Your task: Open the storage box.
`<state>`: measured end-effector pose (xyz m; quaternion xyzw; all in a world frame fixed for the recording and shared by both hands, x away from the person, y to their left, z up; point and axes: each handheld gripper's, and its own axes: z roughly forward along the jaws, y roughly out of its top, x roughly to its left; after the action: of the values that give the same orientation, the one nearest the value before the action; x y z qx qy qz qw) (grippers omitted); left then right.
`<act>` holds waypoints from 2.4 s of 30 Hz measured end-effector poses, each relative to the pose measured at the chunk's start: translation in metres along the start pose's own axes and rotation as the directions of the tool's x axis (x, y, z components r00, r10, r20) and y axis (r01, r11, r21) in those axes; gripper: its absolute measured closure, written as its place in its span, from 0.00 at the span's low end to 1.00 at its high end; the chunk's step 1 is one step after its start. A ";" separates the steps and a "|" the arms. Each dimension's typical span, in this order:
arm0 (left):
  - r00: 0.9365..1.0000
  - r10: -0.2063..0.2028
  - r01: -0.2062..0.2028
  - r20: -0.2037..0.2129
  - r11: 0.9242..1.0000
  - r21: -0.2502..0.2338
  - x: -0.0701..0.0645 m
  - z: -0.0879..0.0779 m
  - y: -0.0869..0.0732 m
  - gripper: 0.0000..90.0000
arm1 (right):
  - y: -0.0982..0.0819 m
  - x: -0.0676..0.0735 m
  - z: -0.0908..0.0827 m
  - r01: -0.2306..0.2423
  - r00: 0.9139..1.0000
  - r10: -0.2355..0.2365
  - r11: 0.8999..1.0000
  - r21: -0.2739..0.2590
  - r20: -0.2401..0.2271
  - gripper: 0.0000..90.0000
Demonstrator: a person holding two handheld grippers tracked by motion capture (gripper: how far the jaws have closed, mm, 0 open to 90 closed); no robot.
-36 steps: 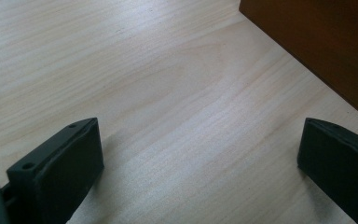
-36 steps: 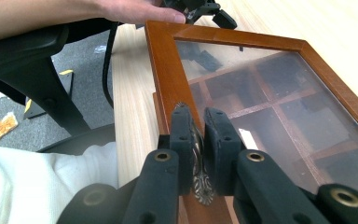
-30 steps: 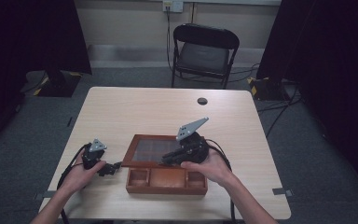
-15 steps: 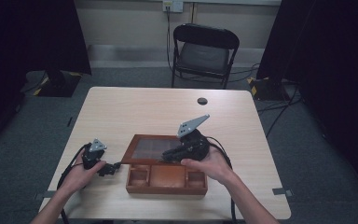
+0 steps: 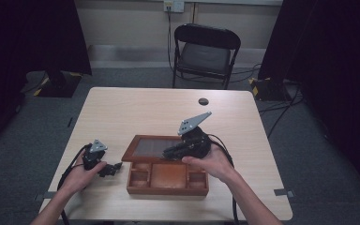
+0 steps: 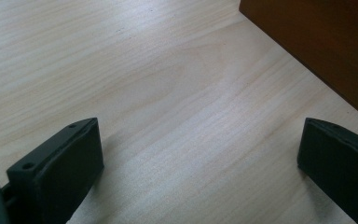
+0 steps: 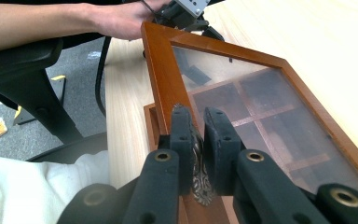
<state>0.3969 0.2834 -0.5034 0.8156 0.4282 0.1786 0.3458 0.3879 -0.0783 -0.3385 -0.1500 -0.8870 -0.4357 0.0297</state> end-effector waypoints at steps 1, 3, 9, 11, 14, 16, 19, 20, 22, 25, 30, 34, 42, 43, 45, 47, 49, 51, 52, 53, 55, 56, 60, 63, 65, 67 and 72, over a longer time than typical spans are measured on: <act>1.000 0.002 -0.002 0.000 1.000 0.001 0.000 0.000 0.000 0.00 | 0.001 0.000 0.000 0.000 1.000 0.000 1.000 0.002 0.000 0.92; 1.000 0.002 -0.002 0.000 1.000 0.001 0.000 0.000 0.000 0.00 | 0.002 0.000 -0.001 0.002 1.000 -0.002 1.000 0.001 0.002 0.92; 1.000 0.011 -0.011 -0.002 1.000 0.005 0.001 0.000 0.000 0.00 | 0.004 -0.001 -0.002 0.002 1.000 -0.002 1.000 0.002 0.005 0.92; 1.000 0.014 -0.014 -0.001 1.000 0.007 0.001 -0.001 0.000 0.00 | 0.005 -0.002 -0.003 0.004 1.000 -0.004 1.000 0.003 0.009 0.92; 1.000 0.013 -0.013 -0.002 1.000 0.007 0.001 -0.001 0.000 0.00 | 0.006 -0.002 -0.004 0.004 1.000 -0.004 1.000 0.003 0.015 0.92; 1.000 0.013 -0.013 -0.001 1.000 0.007 0.001 0.000 0.000 0.00 | 0.007 -0.003 -0.004 0.003 1.000 -0.003 1.000 0.005 0.014 0.92; 1.000 0.012 -0.012 -0.002 1.000 0.006 0.001 0.000 0.000 0.00 | 0.008 -0.003 -0.005 0.008 1.000 -0.008 1.000 0.005 0.016 0.92; 1.000 0.011 -0.011 -0.002 1.000 0.006 0.001 0.000 0.000 0.00 | 0.008 -0.003 -0.005 0.007 1.000 -0.007 1.000 0.006 0.018 0.92; 1.000 0.011 -0.011 -0.002 1.000 0.006 0.001 0.000 0.000 0.00 | 0.009 -0.003 -0.006 0.007 1.000 -0.008 1.000 0.008 0.021 0.92; 1.000 0.013 -0.013 -0.002 1.000 0.008 0.001 -0.001 0.000 0.00 | 0.011 -0.004 -0.006 0.009 1.000 -0.009 1.000 0.007 0.025 0.92; 1.000 0.013 -0.013 -0.002 1.000 0.007 0.001 0.000 0.000 0.00 | 0.012 -0.005 -0.007 0.007 1.000 -0.007 1.000 -0.001 0.025 0.92; 1.000 0.012 -0.012 -0.002 1.000 0.007 0.001 0.000 0.000 0.00 | 0.014 -0.006 -0.008 0.004 1.000 -0.004 1.000 0.001 0.023 0.92; 1.000 0.009 -0.009 0.000 1.000 0.007 0.001 0.000 0.000 0.00 | 0.015 -0.007 -0.009 0.007 1.000 -0.007 1.000 0.001 0.027 0.92; 1.000 0.002 -0.002 0.000 1.000 0.004 0.000 0.000 0.000 0.00 | 0.015 -0.007 -0.009 0.009 1.000 -0.009 1.000 0.001 0.028 0.92; 1.000 0.007 -0.007 0.000 1.000 0.005 0.000 0.000 0.000 0.00 | 0.016 -0.007 -0.009 0.006 1.000 -0.006 1.000 0.001 0.028 0.92; 1.000 0.006 -0.006 0.000 1.000 0.005 0.000 0.000 0.000 0.00 | 0.016 -0.008 -0.009 0.005 1.000 -0.005 1.000 0.000 0.026 0.92; 1.000 0.007 -0.007 0.000 1.000 0.005 0.000 0.000 0.000 0.00 | 0.017 -0.008 -0.010 0.006 1.000 -0.006 1.000 0.003 0.031 0.92; 1.000 0.005 -0.005 0.000 1.000 0.004 0.000 0.000 0.000 0.00 | 0.018 -0.008 -0.010 0.006 0.999 -0.006 1.000 0.004 0.034 0.92; 1.000 0.008 -0.008 0.000 1.000 0.006 0.001 0.000 0.000 0.00 | 0.019 -0.008 -0.010 0.006 0.999 -0.006 1.000 0.003 0.036 0.92; 1.000 0.007 -0.007 0.000 1.000 0.006 0.000 0.000 0.000 0.00 | 0.019 -0.008 -0.011 0.004 0.999 -0.004 1.000 0.003 0.036 0.92; 1.000 0.006 -0.006 0.000 1.000 0.005 0.000 0.000 0.000 0.00 | 0.020 -0.009 -0.011 0.004 0.999 -0.004 1.000 0.002 0.037 0.92; 1.000 0.006 -0.006 0.000 1.000 0.005 0.000 0.000 0.000 0.00 | 0.021 -0.010 -0.012 0.002 0.999 -0.003 1.000 0.001 0.037 0.92; 1.000 0.006 -0.006 0.000 1.000 0.004 0.000 0.000 0.000 0.00 | 0.023 -0.011 -0.013 0.002 0.999 -0.002 1.000 0.003 0.040 0.92; 1.000 0.009 -0.009 0.000 1.000 0.007 0.001 0.000 0.000 0.00 | 0.025 -0.013 -0.013 0.000 0.999 0.000 1.000 0.004 0.039 0.92; 1.000 0.006 -0.006 0.000 1.000 0.005 0.000 0.000 0.000 0.00 | 0.025 -0.013 -0.014 0.000 0.999 0.000 1.000 0.001 0.039 0.92; 1.000 0.006 -0.006 0.000 1.000 0.005 0.000 0.000 0.000 0.00 | 0.026 -0.014 -0.014 -0.001 0.999 0.001 1.000 0.003 0.041 0.92; 1.000 0.010 -0.010 0.000 1.000 0.007 0.001 0.000 0.000 0.00 | 0.028 -0.015 -0.015 -0.008 0.999 0.008 1.000 0.000 0.043 0.92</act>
<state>0.3970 0.2840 -0.5030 0.8189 0.4249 0.1787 0.3420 0.4089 -0.0775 -0.3106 -0.1629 -0.8868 -0.4323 0.0124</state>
